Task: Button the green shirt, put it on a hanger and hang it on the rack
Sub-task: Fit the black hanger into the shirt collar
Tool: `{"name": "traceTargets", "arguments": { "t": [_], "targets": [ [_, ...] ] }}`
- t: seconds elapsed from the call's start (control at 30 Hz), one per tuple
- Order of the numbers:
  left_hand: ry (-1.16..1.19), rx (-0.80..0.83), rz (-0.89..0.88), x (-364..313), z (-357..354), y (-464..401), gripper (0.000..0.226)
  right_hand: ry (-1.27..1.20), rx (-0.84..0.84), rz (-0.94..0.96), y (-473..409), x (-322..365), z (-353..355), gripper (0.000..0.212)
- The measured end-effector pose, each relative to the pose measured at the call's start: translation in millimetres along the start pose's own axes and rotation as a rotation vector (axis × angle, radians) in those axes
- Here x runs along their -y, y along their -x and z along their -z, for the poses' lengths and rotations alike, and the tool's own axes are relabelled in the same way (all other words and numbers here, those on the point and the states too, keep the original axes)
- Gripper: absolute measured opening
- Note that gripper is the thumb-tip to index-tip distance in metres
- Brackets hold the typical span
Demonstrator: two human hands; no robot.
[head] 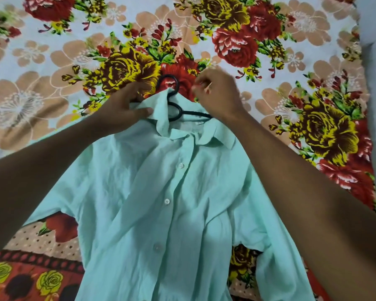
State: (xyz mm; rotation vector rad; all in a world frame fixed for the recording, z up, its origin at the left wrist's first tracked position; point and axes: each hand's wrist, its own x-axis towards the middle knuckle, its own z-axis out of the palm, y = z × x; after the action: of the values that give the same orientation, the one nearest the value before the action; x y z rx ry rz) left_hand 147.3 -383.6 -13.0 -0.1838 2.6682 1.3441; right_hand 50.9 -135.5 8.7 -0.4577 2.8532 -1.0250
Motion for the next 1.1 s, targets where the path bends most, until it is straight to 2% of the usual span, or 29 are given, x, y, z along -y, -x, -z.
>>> {"name": "traceTargets", "arguments": {
  "t": [0.03,0.1,0.17,0.2,0.3,0.47,0.6,0.67,0.77,0.9,1.03,1.1],
  "targets": [
    [-0.019,0.016,0.005,-1,3,1,0.078,0.01,0.143,-0.021,-1,4,-5,0.021],
    [-0.095,0.045,-0.005,-3,6,3,0.1,0.167,0.301,0.007,3,10,-12,0.03],
    [-0.132,0.063,-0.041,-3,8,2,0.105,0.303,0.324,0.056,6,16,-14,0.035],
    [-0.15,0.051,-0.053,-1,9,3,0.102,0.297,0.315,0.069,7,19,-16,0.037],
    [-0.165,-0.011,-0.092,0,8,6,0.089,0.096,0.297,0.042,10,26,-19,0.037],
    [-0.182,-0.096,-0.232,-4,10,18,0.068,-0.222,0.316,-0.093,6,26,-19,0.021],
    [-0.149,-0.091,-0.262,-10,20,28,0.068,-0.381,0.418,-0.126,11,34,-9,0.035],
    [-0.119,-0.077,-0.281,-14,24,33,0.07,-0.465,0.403,-0.104,12,39,-3,0.038],
    [-0.084,-0.052,-0.281,-17,31,45,0.072,-0.514,0.391,-0.073,17,46,9,0.019],
    [-0.139,-0.062,-0.254,-19,43,55,0.064,-0.555,0.42,-0.084,24,58,30,0.007],
    [-0.244,-0.172,-0.25,-33,66,68,0.046,-0.652,0.198,-0.088,27,78,58,0.006],
    [-0.278,-0.228,-0.258,-45,83,76,0.042,-0.632,0.159,-0.038,29,92,75,0.007]
  ]
}}
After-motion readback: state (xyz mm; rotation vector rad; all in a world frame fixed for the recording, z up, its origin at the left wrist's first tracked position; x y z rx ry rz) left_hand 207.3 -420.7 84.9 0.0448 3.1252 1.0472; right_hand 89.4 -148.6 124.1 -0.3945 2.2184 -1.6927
